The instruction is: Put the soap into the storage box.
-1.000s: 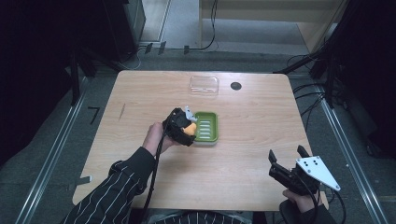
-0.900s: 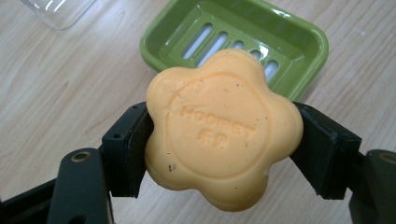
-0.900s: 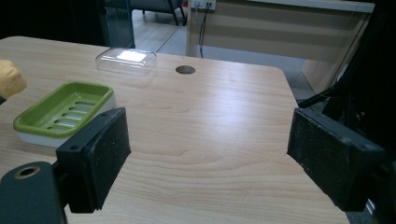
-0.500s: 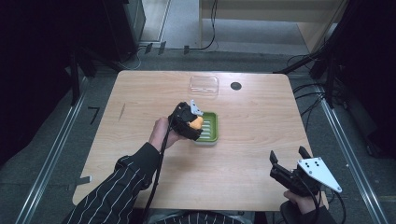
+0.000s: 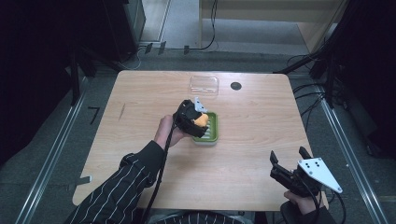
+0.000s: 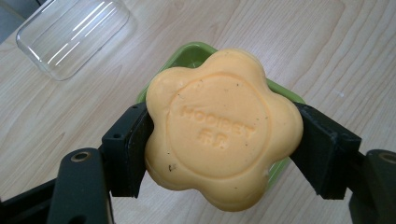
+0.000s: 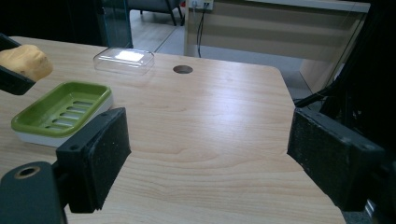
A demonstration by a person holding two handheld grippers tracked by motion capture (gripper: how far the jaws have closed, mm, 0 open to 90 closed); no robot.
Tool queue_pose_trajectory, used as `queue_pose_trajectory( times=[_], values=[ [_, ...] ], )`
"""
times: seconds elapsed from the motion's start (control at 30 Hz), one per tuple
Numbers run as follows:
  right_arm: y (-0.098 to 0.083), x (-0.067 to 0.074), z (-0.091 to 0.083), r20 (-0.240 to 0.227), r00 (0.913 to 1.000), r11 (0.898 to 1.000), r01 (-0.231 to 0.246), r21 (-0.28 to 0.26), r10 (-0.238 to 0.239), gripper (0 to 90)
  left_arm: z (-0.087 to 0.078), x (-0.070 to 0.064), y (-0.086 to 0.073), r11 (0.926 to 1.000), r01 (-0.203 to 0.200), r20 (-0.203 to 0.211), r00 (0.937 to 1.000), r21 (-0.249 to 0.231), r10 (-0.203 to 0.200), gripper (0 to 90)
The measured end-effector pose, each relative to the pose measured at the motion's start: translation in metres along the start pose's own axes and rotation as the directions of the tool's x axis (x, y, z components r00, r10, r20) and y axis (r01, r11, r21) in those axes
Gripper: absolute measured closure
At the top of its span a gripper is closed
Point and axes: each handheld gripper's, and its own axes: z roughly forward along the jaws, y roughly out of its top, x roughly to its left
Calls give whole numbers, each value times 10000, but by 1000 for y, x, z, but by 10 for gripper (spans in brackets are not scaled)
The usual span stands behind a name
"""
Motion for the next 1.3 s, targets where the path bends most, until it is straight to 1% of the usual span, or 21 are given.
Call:
queue_pose_trajectory(
  times=[0.17, 0.3, 0.43, 0.5, 0.63, 0.67, 0.7, 0.77, 0.93, 0.97, 1.13, 1.3],
  values=[
    [0, 0, -1, 15, 10000, 10000, -33, 1, 33, 137, 8, -1, 2, 10000, -35, 24, 10000, 23, 35, 280],
    [0, 0, -1, 20, 10000, 10000, -40, 3, 40, 137, 17, -4, 4, 9999, -80, 74, 9999, 147, 79, 280],
    [0, 0, -1, 16, 10000, 10000, -30, -11, 30, 137, 25, -5, 5, 9998, -5, 122, 9999, 190, 3, 280],
    [-1, -1, -1, 31, 10000, 10000, -14, -29, 14, 137, 29, -4, 5, 9998, 102, 207, 9997, 195, -106, 280],
    [-1, -1, -1, 21, 10000, 10000, -34, -22, 34, 136, 35, -5, 5, 9996, 141, 142, 9998, 236, -144, 280],
    [-1, -1, -1, 26, 10000, 10000, -14, -33, 14, 137, 38, -5, 5, 9994, 205, 190, 9996, 286, -211, 280],
    [-1, -1, -1, 27, 10000, 10000, -13, -32, 13, 136, 39, -4, 5, 9991, 215, 140, 9997, 367, -220, 279],
    [-1, -1, -1, 22, 10000, 10000, -15, -35, 15, 137, 42, -4, 4, 9989, 303, 170, 9994, 356, -309, 280],
    [-1, -1, -1, 15, 10000, 10000, -19, -34, 19, 137, 46, -3, 3, 9986, 327, 190, 9993, 425, -335, 279],
    [-1, -1, -1, 13, 10000, 10000, -17, -35, 17, 137, 48, -3, 3, 9982, 390, 158, 9991, 463, -398, 279],
    [-1, -1, -2, 22, 10000, 10000, -10, -43, 10, 137, 53, -3, 3, 9976, 464, 249, 9985, 515, -478, 279],
    [-1, -1, -2, 2, 10000, 10000, -19, -34, 19, 137, 57, -4, 2, 9972, 518, 188, 9984, 538, -529, 279]
  ],
)
